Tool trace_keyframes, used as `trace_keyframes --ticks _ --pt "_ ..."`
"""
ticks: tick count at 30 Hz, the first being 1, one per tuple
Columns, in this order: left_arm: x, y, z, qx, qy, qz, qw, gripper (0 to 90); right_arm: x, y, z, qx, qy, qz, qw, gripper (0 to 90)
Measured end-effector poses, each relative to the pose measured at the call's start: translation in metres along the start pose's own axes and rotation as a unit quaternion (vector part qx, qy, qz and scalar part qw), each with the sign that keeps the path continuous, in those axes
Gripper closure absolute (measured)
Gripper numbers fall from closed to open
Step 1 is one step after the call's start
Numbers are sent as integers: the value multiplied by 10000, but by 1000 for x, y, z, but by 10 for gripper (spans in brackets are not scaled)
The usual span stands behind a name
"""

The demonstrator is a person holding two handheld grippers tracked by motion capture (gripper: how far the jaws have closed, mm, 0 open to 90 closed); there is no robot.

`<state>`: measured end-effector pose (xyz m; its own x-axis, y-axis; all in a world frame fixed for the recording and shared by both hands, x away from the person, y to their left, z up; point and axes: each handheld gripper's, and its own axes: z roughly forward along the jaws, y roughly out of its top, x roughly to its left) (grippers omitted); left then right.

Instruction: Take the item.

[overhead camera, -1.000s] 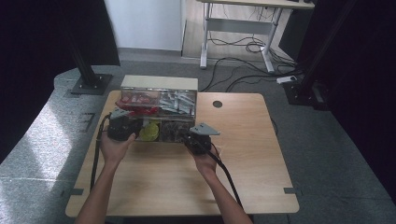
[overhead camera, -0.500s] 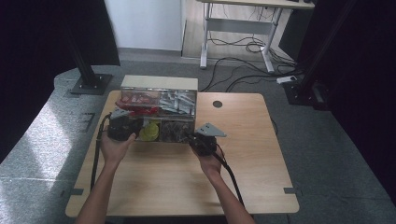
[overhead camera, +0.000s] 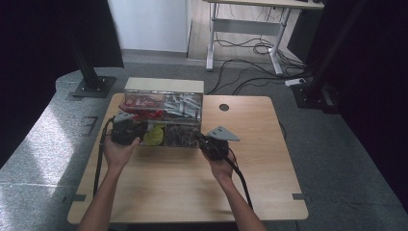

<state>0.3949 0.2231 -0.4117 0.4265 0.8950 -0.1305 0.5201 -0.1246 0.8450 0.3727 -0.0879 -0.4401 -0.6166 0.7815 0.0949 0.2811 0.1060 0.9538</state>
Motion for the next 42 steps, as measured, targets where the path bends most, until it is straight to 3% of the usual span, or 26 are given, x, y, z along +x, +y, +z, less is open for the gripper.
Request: trace_keyframes --ticks 42 --pt "-2 0 0 7 9 20 10000 900 -30 0 -25 -105 -352 99 9993 889"
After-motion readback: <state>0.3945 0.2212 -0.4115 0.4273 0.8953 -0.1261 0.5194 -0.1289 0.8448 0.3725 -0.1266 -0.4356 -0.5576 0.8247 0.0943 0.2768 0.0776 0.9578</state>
